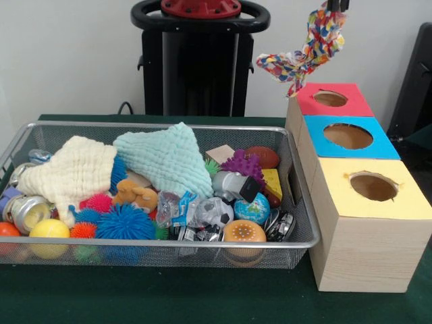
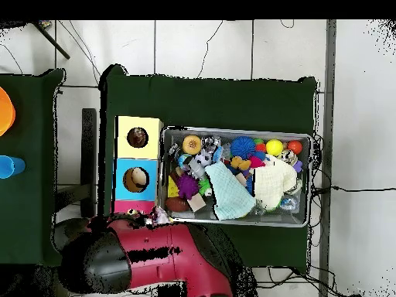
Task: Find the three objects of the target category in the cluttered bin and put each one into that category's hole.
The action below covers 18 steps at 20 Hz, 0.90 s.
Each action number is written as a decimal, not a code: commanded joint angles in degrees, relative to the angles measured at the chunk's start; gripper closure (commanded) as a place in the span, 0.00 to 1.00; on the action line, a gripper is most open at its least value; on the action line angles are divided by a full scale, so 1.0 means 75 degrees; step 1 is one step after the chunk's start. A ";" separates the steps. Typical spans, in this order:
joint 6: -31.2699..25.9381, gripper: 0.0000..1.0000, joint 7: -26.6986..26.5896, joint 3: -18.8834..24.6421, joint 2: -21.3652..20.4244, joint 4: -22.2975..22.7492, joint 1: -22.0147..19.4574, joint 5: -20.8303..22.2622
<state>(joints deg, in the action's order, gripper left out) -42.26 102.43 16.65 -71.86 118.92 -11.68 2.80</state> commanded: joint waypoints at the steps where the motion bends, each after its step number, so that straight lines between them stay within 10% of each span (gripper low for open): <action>1: -0.0417 1.00 0.1789 -0.0282 0.0770 -0.0760 0.0239 0.0039; 18: 0.0117 1.00 0.1801 -0.0758 0.1441 -0.1292 0.0866 -0.0129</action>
<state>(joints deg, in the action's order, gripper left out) -42.26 102.46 13.27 -64.49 112.76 -5.71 2.81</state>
